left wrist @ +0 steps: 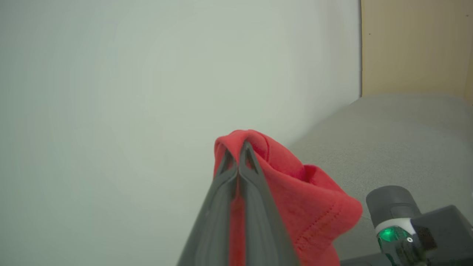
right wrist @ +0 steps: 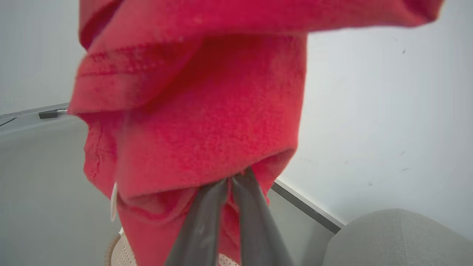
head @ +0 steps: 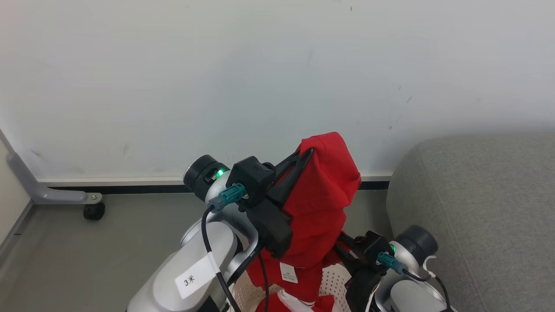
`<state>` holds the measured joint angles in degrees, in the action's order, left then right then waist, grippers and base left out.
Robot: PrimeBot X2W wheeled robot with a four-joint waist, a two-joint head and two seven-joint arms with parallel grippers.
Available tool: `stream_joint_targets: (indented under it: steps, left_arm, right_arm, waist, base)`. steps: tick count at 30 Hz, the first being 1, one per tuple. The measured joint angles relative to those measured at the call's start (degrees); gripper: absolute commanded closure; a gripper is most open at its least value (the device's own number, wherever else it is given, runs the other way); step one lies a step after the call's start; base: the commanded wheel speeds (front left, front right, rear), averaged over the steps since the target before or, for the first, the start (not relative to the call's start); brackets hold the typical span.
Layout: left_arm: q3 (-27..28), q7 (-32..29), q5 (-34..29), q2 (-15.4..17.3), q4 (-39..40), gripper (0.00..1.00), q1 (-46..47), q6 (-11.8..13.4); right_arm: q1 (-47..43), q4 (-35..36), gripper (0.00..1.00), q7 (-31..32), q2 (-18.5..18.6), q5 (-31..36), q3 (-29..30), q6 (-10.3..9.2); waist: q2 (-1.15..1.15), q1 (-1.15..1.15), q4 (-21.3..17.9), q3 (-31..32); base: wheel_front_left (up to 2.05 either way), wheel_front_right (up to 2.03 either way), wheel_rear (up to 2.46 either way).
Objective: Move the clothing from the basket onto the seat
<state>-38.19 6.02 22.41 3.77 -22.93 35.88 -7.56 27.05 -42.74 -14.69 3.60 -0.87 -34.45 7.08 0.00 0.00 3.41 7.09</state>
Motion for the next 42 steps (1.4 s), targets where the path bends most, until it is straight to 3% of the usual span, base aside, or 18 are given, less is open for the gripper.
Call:
stream_joint_targets:
  steps: [9,10,11,13,14,15,16,24,42]
  left_arm:
    - [2.0,-1.2,2.3,1.9,-0.1,0.98,-2.4,0.6]
    - [2.4,-1.2,2.4,2.2,-0.1,0.76,-2.9,0.7]
    - [2.7,-1.2,2.6,2.5,-0.1,0.61,-3.3,1.0]
    - [3.3,-1.2,2.8,3.2,-0.2,0.45,-4.1,1.3]
    - [3.5,-1.1,2.9,3.4,-0.2,0.13,-4.6,1.5]
    - [3.8,-1.1,3.0,3.6,-0.3,0.13,-5.1,1.5]
    - [4.0,-1.1,3.2,3.7,-0.3,0.0,-5.7,1.7]
    - [5.1,0.3,4.5,4.8,-0.7,0.0,-9.7,2.8]
    - [2.2,4.2,5.3,3.4,1.0,0.0,-20.4,2.7]
  right_arm:
    - [0.3,1.2,1.0,0.0,0.0,-3.3,0.1,0.01]
    - [0.3,1.6,1.0,0.0,-0.1,-3.6,0.4,0.02]
    - [0.3,1.9,1.0,0.0,-0.1,-3.9,0.9,0.05]
    - [0.1,2.6,1.0,0.0,0.0,-4.6,2.3,0.05]
    - [0.0,3.0,1.0,0.0,0.2,-5.1,2.8,0.05]
    - [-0.2,3.5,1.0,0.0,0.5,-5.7,3.4,0.05]
    - [-0.4,4.0,1.0,0.0,0.9,-6.1,4.0,0.05]
    - [-1.7,8.3,1.0,0.0,4.5,-7.2,7.9,-0.13]
    - [-11.4,21.4,1.0,0.0,11.8,-7.2,12.7,-3.79]
  waist:
    - [0.0,0.0,-0.7,-0.6]
    - [0.0,0.0,-0.9,-0.6]
    - [0.0,0.0,-1.1,-0.7]
    - [0.0,0.0,-1.6,-0.8]
    - [0.0,0.0,-1.9,-0.9]
    - [0.0,0.0,-2.1,-0.9]
    - [0.0,0.0,-2.4,-0.9]
    - [0.0,0.0,-5.1,-1.1]
    - [0.0,0.0,-13.1,-0.3]
  base:
    - [0.0,0.0,0.0]
    - [0.0,0.0,0.0]
    - [0.0,0.0,0.0]
    - [0.0,0.0,0.0]
    - [0.0,0.0,0.0]
    - [0.0,0.0,0.0]
    - [0.0,0.0,0.0]
    - [0.0,0.0,0.0]
    - [0.0,0.0,0.0]
